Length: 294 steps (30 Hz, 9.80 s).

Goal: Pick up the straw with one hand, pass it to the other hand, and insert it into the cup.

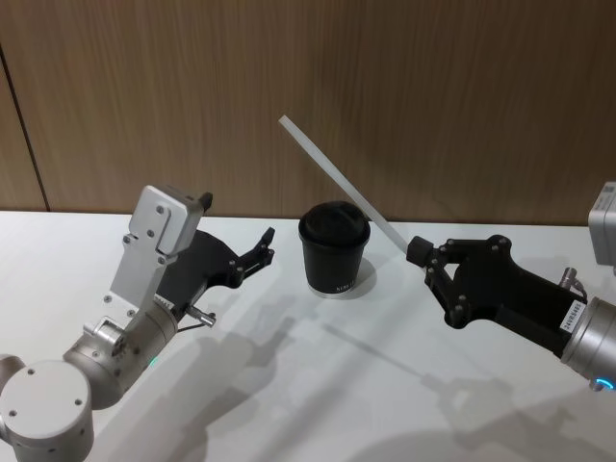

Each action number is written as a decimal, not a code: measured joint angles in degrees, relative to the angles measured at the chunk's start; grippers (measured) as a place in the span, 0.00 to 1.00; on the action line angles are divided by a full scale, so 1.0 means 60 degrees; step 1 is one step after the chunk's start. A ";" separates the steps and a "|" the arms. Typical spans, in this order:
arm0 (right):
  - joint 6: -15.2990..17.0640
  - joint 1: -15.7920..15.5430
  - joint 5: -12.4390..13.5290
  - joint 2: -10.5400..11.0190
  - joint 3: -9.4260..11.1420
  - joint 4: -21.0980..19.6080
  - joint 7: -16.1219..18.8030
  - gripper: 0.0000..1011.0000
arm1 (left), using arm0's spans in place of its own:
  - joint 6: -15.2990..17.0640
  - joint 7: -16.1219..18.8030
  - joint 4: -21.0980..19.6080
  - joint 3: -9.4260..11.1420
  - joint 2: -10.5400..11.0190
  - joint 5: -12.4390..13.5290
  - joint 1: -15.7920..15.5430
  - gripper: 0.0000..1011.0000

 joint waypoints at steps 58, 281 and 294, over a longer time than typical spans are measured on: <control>0.0013 0.0047 -0.0005 -0.0013 -0.0045 0.0008 -0.0010 0.00 | -0.1277 -0.4243 -0.0371 -0.0757 -0.0037 -0.4038 0.0637 0.99; 0.0013 0.0047 -0.0005 -0.0014 -0.0046 0.0007 -0.0010 0.99 | -0.1911 -0.4290 0.0573 -0.0087 -0.0080 -0.2836 -0.1766 0.01; 0.0013 0.0047 -0.0005 -0.0014 -0.0046 0.0007 -0.0010 0.99 | -0.1847 -0.4250 0.0885 -0.0157 -0.0166 -0.2588 -0.1967 0.01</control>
